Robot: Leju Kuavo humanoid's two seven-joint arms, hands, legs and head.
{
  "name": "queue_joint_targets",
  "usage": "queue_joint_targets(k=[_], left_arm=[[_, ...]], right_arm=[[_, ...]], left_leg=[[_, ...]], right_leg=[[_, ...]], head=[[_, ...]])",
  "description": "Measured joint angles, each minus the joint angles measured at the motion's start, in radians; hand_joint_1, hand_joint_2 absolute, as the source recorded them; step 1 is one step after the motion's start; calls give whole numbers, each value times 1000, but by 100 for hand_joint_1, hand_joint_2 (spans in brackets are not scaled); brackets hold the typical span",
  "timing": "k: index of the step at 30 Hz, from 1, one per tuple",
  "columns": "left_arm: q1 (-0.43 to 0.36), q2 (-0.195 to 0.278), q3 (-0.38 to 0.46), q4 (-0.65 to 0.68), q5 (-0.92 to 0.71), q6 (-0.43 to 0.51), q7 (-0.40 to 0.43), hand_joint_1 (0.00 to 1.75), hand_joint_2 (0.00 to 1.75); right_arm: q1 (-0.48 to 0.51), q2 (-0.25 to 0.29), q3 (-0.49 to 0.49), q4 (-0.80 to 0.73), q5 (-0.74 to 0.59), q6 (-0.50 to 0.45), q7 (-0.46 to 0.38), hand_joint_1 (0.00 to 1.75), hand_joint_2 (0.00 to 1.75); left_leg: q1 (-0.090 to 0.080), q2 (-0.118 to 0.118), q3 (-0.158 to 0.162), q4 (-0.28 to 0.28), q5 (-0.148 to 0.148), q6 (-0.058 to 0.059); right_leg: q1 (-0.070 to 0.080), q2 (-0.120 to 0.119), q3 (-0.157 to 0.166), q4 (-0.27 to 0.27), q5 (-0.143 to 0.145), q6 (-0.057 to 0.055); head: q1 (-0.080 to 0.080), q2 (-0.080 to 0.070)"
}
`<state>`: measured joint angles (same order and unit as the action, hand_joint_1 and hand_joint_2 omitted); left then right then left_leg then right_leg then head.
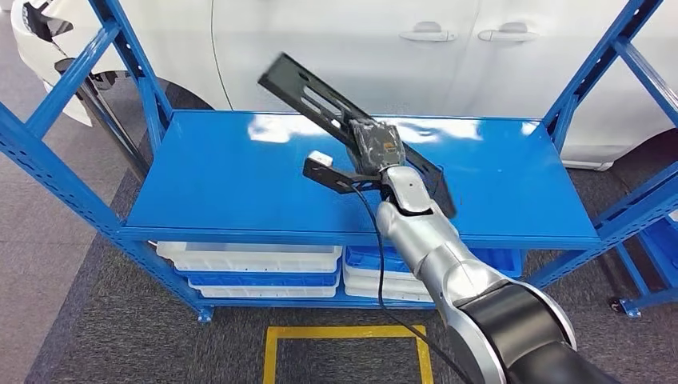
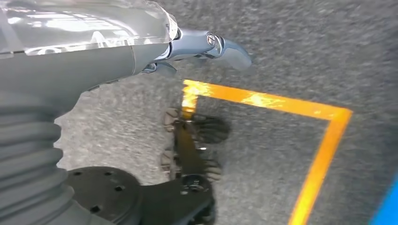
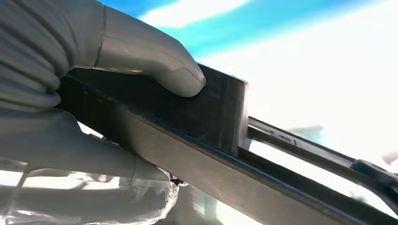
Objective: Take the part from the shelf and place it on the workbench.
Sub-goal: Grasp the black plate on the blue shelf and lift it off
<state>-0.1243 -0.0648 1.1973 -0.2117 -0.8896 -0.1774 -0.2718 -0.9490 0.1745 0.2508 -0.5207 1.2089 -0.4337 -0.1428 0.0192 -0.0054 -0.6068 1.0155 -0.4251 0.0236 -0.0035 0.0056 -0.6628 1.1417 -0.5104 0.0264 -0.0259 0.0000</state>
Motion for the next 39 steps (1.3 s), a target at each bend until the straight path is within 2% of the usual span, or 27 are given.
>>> queue_joint_targets(k=[2,3,4,5,6,8,10,13,15,17,18,19,20,22,23,24,27,28,29,30,32,33,34,35,36,38,39], left_arm=[[-3,0,4,0,26,-23,-28,0,175],[-3,0,6,0,38,-33,-37,0,175],[-3,1,11,0,50,-44,-44,0,175],[-2,1,16,0,61,-52,-50,0,175],[0,1,22,0,70,-59,-55,0,175],[6,1,33,0,84,-72,-65,0,175],[16,3,43,0,94,-78,-72,0,175],[22,6,56,0,102,-65,-69,0,175],[23,8,61,0,101,-50,-54,0,175],[24,9,66,0,98,-38,-42,0,175],[25,9,68,0,98,-33,-40,0,175],[26,9,71,0,97,-28,-38,0,175],[26,9,73,0,96,-23,-34,0,175],[25,12,76,0,95,-14,-26,0,175],[23,13,76,0,94,-10,-23,0,175],[22,14,76,0,92,-8,-21,0,175],[22,14,76,0,82,-3,-15,0,175],[21,14,76,0,78,-2,-13,0,175],[21,14,76,0,73,-1,-10,0,175],[20,14,76,0,69,-1,-8,0,175],[21,15,75,0,64,0,-6,0,175],[21,15,75,0,63,1,-4,0,175],[21,15,75,0,62,2,-2,0,175],[21,15,75,0,62,2,-1,0,175],[21,16,75,0,62,3,1,0,175],[21,15,75,0,60,3,5,0,175],[22,15,74,0,58,2,7,0,175]], right_arm=[[78,-13,-25,-179,-282,9,-248,175,175],[123,-19,-33,-280,-426,38,-335,175,175],[166,-26,-40,-390,-570,77,-399,175,175],[206,-33,-46,-504,-704,125,-439,175,175],[243,-42,-51,-626,-840,189,-474,175,175],[311,-59,-57,-843,-1101,360,-520,175,175],[389,-69,-59,-1014,-1312,549,-541,175,175],[495,-72,-56,-1207,-1479,796,-542,175,175],[554,-71,-47,-1284,-1497,902,-542,175,175],[608,-69,-36,-1330,-1486,972,-542,175,175],[633,-67,-32,-1343,-1476,996,-542,175,175],[654,-66,-28,-1355,-1463,1016,-542,175,175],[672,-65,-24,-1364,-1451,1032,-542,175,175],[696,-64,-13,-1378,-1429,1048,-542,175,175],[703,-64,-8,-1383,-1422,1049,-542,175,175],[708,-64,-1,-1386,-1416,1047,-542,175,175],[720,-67,19,-1396,-1387,1025,-542,175,175],[725,-69,25,-1402,-1373,1016,-542,175,175],[728,-73,29,-1408,-1360,1007,-542,175,175],[733,-76,33,-1414,-1352,1002,-542,175,175],[746,-83,37,-1426,-1341,998,-542,175,175],[754,-85,38,-1431,-1335,996,-542,175,175],[761,-88,39,-1436,-1329,994,-542,175,175],[766,-90,40,-1441,-1323,993,-542,175,175],[770,-91,40,-1447,-1319,993,-542,175,175],[775,-93,41,-1464,-1311,992,-542,175,175],[778,-93,41,-1473,-1306,991,-542,175,175]], left_leg=[[0,-2,1,0,-2,3],[0,-5,2,1,-3,4],[0,-8,4,1,-5,3],[0,-12,7,2,-7,2],[0,-15,9,2,-10,0],[-2,-18,13,2,-15,-8],[-1,-17,15,-1,-19,-18],[-2,-12,20,6,-35,-34],[-2,-6,-9,86,-88,-39],[-2,-3,-66,220,-157,-44],[-2,-3,-86,266,-175,-45],[-2,-3,-87,276,-172,-45],[-2,-3,-67,244,-151,-44],[-3,-3,11,104,-92,-37],[-4,-3,43,44,-71,-32],[-6,-3,61,8,-59,-28],[-8,-3,59,-5,-43,-13],[-7,-1,55,-8,-35,-6],[-5,1,49,-11,-26,0],[-3,3,41,-13,-17,5],[-4,5,20,-12,-2,9],[-4,5,9,-11,5,8],[-4,6,-2,-9,12,7],[-4,6,-13,-7,19,5],[-4,6,-24,-4,25,3],[-4,6,-43,1,39,-5],[-4,6,-47,1,47,-11]], right_leg=[[-4,0,-61,128,-51,6],[-6,0,-77,159,-54,8],[-7,0,-75,150,-37,8],[-8,0,-53,99,-3,5],[-7,-1,-20,25,36,0],[0,-4,36,-97,81,-12],[8,-3,49,-129,82,-21],[1,-1,60,-143,85,-34],[-3,-5,71,-152,87,-43],[0,-7,71,-151,87,-48],[1,-7,69,-148,88,-49],[3,-6,67,-146,88,-49],[3,-6,66,-144,88,-49],[6,-4,63,-137,88,-47],[8,-3,61,-134,88,-44],[9,-3,59,-131,90,-40],[8,-1,53,-129,97,-21],[7,-1,47,-122,87,-15],[5,0,36,-99,62,-9],[2,-1,19,-56,22,-4],[-3,-1,-22,71,-66,4],[-5,-1,-33,123,-92,7],[-7,-1,-31,149,-101,10],[-9,-1,-13,142,-92,11],[-10,-2,28,92,-68,10],[-9,-3,129,-54,-32,5],[-6,-3,165,-111,-20,0]], head=[[0,0],[0,0],[0,0],[0,0],[0,0],[0,0],[0,0],[0,0],[0,0],[0,0],[0,0],[0,0],[0,0],[0,0],[0,0],[0,0],[0,0],[0,0],[0,0],[0,0],[0,0],[0,0],[0,0],[0,0],[0,0],[0,0],[0,0]])
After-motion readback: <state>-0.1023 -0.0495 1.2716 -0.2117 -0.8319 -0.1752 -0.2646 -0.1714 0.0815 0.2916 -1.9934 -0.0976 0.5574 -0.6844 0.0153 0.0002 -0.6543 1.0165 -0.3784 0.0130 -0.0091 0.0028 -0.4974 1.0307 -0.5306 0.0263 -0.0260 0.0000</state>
